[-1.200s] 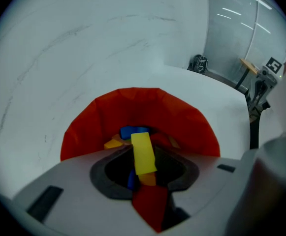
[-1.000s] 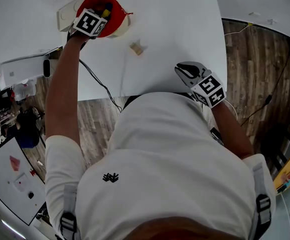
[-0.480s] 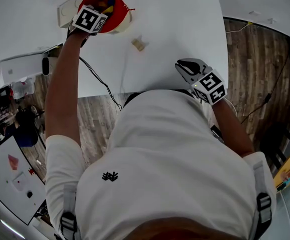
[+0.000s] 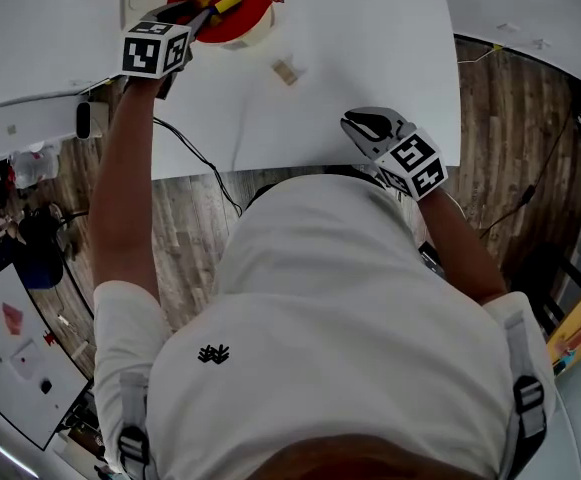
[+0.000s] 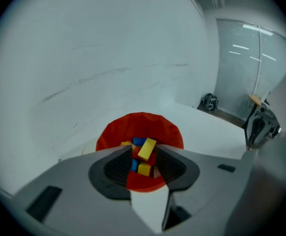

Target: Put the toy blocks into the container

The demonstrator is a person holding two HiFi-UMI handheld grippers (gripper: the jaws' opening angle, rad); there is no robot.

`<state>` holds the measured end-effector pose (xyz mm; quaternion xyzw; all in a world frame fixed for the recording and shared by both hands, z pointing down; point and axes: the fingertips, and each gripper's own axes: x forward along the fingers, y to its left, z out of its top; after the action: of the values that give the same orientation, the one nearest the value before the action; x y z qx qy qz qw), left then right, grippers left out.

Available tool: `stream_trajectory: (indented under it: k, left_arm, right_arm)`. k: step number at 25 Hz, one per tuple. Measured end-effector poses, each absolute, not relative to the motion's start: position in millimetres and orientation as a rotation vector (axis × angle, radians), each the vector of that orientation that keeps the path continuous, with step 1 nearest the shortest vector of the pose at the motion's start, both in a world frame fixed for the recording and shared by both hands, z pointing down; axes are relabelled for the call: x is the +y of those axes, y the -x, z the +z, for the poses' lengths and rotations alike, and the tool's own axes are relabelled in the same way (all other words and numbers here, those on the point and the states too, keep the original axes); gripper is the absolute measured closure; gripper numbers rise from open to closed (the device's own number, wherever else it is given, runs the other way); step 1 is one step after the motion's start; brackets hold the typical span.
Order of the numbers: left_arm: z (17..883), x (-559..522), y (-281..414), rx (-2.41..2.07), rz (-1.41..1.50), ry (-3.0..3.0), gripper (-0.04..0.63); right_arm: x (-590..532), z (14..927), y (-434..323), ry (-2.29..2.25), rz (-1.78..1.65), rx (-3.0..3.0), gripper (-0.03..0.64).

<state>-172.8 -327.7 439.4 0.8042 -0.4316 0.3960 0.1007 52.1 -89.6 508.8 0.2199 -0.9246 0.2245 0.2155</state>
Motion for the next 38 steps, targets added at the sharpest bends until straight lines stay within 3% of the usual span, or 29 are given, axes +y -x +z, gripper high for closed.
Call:
stream_trajectory:
  k: [13,22,29,38]
  left_arm:
    - [402,-231,220,-1.356,0.779,-2.411,0.45]
    - [420,-152,242,-1.339,0.668,-2.384,0.45]
    - [451,-113,218,-1.222,0.699,-2.4,0.448]
    - [504,-102,160,-1.07,0.829,-2.44,0.389]
  right_arm:
    - [-48,501,15,-0.517,0.547,-2.556,0.574]
    - [-13,493,51,-0.512,0.523,-2.546,0.574]
    - [14,493,54,-0.574,0.549,-2.521,0.574]
    - [25,498,39,-0.642,0.6,-2.496,0.574]
